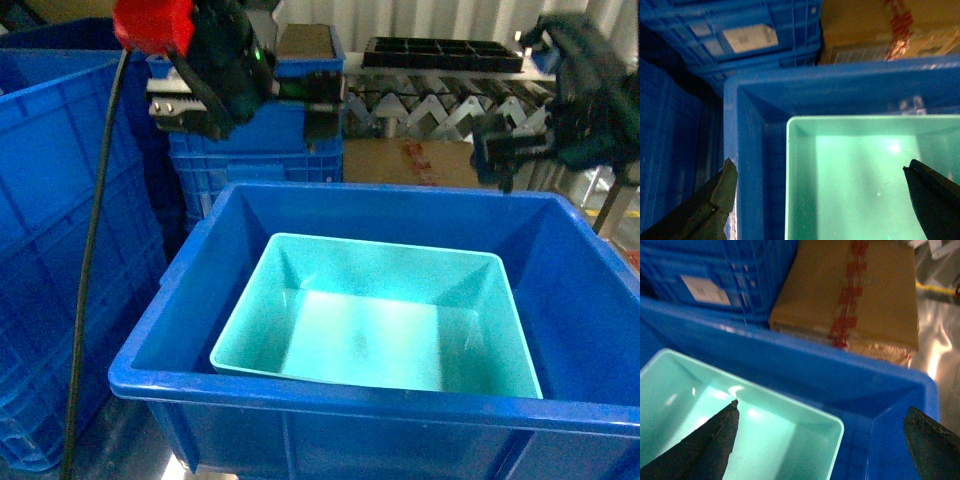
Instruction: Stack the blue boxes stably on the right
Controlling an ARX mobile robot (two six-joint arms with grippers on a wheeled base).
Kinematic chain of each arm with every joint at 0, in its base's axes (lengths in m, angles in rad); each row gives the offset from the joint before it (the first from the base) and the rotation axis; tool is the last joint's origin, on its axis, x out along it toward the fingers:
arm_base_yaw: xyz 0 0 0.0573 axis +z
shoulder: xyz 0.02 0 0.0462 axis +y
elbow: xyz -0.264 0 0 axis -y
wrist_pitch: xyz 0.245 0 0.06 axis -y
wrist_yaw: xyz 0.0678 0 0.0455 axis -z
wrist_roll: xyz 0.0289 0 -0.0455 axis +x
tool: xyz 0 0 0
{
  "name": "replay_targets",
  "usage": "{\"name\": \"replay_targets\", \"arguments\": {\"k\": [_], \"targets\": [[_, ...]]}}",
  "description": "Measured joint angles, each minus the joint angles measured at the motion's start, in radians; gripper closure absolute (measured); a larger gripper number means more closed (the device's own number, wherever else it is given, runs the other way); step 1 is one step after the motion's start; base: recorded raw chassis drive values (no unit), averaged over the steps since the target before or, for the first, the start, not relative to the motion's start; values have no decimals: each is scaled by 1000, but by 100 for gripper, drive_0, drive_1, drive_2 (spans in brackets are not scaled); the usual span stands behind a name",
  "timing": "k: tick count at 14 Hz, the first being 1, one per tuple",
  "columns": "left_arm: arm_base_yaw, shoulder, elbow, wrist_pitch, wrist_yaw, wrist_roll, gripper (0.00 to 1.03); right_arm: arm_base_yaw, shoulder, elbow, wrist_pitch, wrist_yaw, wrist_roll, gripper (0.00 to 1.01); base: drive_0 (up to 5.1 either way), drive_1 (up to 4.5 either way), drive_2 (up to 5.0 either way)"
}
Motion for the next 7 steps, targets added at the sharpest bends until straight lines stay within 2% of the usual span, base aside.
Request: {"name": "replay_targets", "arguments": {"k": [2, 4, 5, 7], "targets": [[45, -165, -100, 74, 31, 7, 5, -32, -122, 8, 30, -42, 40, 3, 0, 0, 0], [116, -381, -246, 151, 42, 56, 5, -97, -277, -22, 45, -77, 73, 3, 0, 0, 0], [125, -483, -338, 199, -3, 103, 5, -126, -359, -78, 71, -89, 76, 3, 0, 0, 0], [109, -675, -511, 212, -18, 151, 5, -149, -534, -218, 21, -119, 80, 3, 0, 0, 0]]}}
